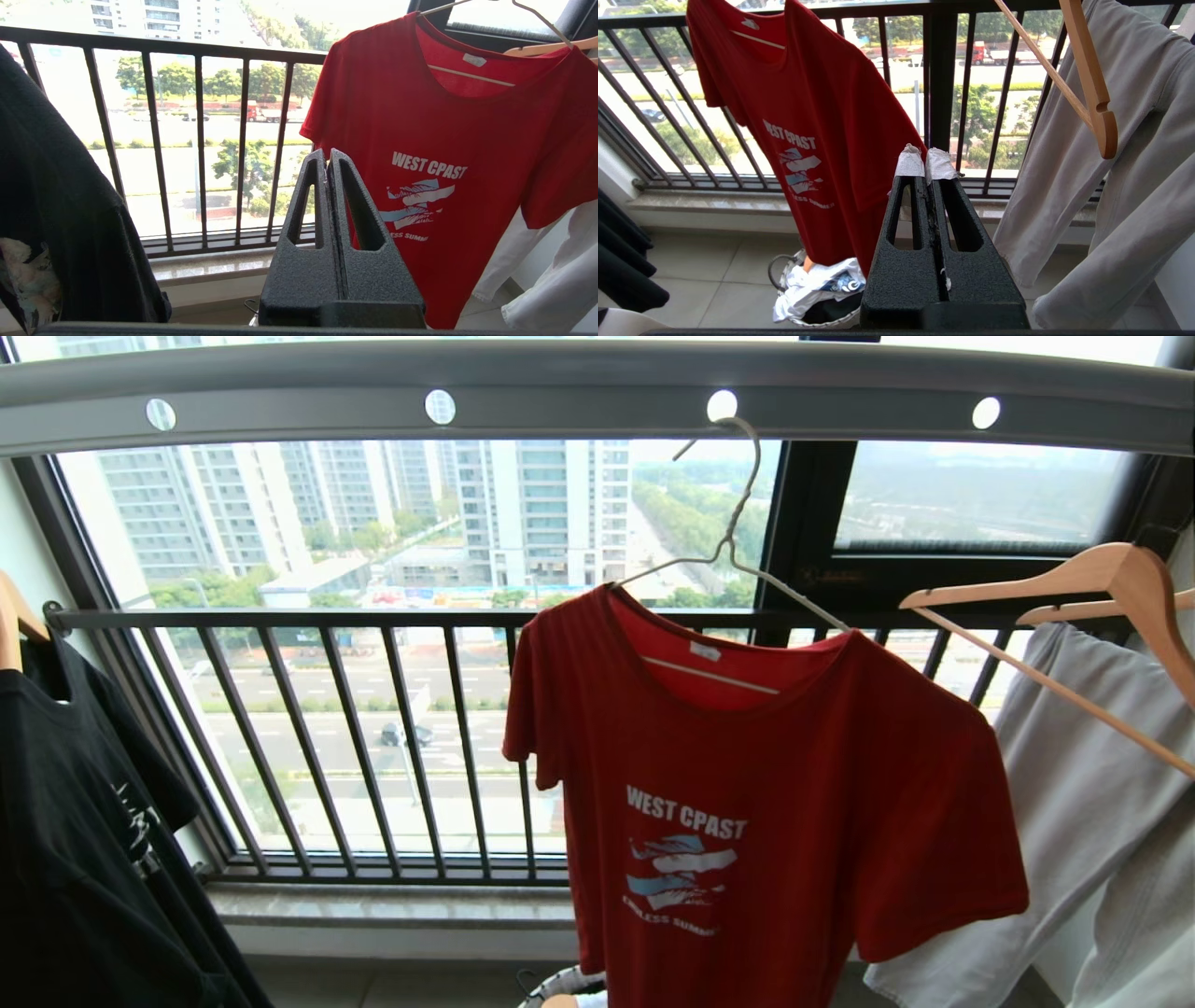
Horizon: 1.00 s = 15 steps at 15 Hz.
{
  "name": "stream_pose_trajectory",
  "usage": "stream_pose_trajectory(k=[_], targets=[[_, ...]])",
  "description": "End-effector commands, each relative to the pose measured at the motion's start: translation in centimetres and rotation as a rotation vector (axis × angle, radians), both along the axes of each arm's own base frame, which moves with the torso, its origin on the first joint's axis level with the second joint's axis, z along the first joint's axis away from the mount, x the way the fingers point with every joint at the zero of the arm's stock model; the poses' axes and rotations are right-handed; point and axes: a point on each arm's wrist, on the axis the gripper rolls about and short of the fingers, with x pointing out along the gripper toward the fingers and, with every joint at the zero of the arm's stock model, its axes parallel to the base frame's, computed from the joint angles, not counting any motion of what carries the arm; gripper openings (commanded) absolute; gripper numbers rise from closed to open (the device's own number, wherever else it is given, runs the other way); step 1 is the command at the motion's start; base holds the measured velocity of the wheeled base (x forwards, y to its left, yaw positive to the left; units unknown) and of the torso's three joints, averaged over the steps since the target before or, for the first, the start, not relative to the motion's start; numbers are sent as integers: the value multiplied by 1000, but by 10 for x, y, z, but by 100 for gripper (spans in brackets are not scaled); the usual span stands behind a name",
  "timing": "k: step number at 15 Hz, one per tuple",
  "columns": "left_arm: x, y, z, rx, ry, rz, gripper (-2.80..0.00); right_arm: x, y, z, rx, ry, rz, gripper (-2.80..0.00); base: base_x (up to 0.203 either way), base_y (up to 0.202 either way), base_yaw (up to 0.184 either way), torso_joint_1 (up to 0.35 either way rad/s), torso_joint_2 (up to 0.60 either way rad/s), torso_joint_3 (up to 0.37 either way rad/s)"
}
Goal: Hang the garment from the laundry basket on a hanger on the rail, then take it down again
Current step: Take the clothes off the clothes rack
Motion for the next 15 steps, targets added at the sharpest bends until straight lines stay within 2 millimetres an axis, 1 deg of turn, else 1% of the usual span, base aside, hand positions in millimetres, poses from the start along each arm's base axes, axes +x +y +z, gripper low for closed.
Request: stream_pose_trajectory(k=[1, 2, 3, 4, 5, 6, 8, 9, 10, 12, 13, 14, 15], targets=[[-40, -1, -23, -1, -75, 52, -280, -24, 3, -43, -6, -22, -34, -280, 0, 0, 0, 0, 0, 0], [-45, -1, -38, 5, -58, 58, -280, -26, 3, -61, -21, -11, -33, -280, 0, 0, 0, 0, 0, 0], [-43, -1, -58, 24, -15, 70, -280, -30, 4, -81, -52, -17, -28, -280, 0, 0, 0, 0, 0, 0], [-35, -1, -77, 54, 48, 98, -280, -31, 4, -102, -88, -18, -18, -280, 0, 0, 0, 0, 0, 0], [-27, 0, -92, 92, 103, 142, -280, -27, 4, -123, -117, -14, -5, -280, 0, 0, 0, 0, 0, 0], [-20, 0, -106, 141, 140, 164, -280, -17, 4, -138, -129, -6, 3, -280, 0, 0, 0, 0, 0, 0], [-7, 1, -131, 264, 155, 187, -280, 8, 4, -159, -115, -25, 8, -280, 0, 0, 0, 0, 0, 0], [-3, 1, -136, 326, 100, 210, -280, 20, 4, -171, -114, -51, 7, -280, 0, 0, 0, 0, 0, 0], [-2, 1, -136, 350, 71, 225, -280, 31, 4, -184, -126, -81, 7, -280, 0, 0, 0, 0, 0, 0], [-1, 1, -138, 359, 86, 229, -280, 43, 4, -204, -155, -112, -3, -280, 0, 0, 0, 0, 0, 0], [-1, 1, -138, 353, 86, 229, -280, 44, 3, -205, -159, -123, -9, -280, 0, 0, 0, 0, 0, 0], [-1, 2, -138, 325, 94, 233, -280, 43, 3, -201, -153, -144, -23, -280, 0, 0, 0, 0, 0, 0], [-1, 2, -138, 285, 101, 235, -280, 43, 3, -202, -172, -136, -43, -280, 0, 0, 0, 0, 0, 0]])
